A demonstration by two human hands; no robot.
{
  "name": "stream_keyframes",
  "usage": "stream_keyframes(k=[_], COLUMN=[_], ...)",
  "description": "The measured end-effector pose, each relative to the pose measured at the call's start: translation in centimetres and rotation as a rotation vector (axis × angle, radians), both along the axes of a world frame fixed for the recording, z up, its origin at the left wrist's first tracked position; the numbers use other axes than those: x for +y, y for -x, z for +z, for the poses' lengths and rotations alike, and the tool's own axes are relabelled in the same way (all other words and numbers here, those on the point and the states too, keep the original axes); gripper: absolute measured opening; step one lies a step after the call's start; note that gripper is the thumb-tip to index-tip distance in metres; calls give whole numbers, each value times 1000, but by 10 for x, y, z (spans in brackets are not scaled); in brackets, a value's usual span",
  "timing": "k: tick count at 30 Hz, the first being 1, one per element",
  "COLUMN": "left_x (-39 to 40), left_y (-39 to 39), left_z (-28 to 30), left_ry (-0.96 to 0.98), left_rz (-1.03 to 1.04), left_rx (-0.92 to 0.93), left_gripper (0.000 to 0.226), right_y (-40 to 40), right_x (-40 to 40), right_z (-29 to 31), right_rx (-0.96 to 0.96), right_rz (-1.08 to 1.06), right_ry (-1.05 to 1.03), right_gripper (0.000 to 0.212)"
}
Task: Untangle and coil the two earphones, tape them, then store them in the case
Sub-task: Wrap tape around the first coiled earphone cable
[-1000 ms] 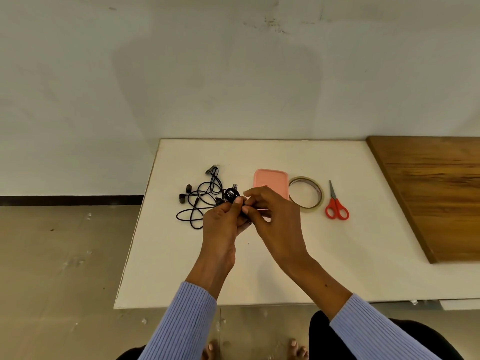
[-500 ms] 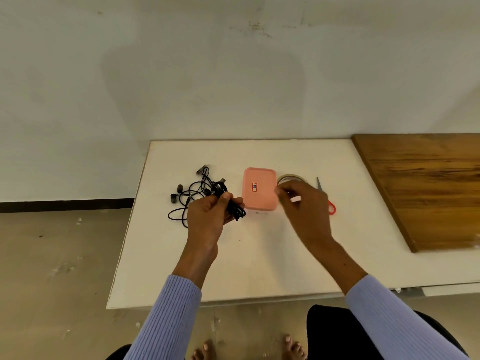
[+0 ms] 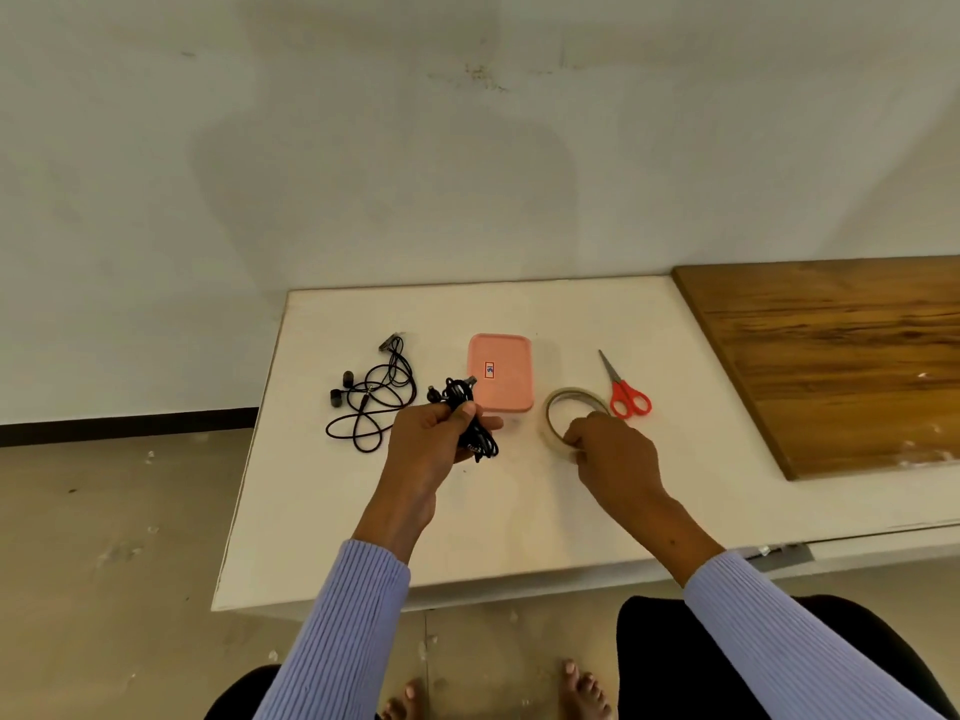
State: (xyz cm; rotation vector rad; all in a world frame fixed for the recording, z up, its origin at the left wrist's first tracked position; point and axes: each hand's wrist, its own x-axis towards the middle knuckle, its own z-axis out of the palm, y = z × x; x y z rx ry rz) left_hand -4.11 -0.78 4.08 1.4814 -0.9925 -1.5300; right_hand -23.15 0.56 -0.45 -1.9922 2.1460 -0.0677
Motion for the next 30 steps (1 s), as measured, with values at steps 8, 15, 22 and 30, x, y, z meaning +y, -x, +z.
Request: stream_keyframes(k=[8,15,22,30], left_x=[-9,-14,-16,-15], left_y=[-9,-16,-26,-27], left_z=[10,15,14,12], left_ry=[-86,-48,-42,-44], left_rz=[-94,-95,-164,-245], left_rx=[320,454,419,381], left_gripper=[19,20,22,17], right_y=[-19,-30,-14,-25], right_x=[17,14,-7,-21], right_z=[42,39,50,45], right_rx=[-355,-421,-880,-897], right_rz=[171,391,125,247], right_ry=[382,346,404,220], right_gripper=[18,23,16,22])
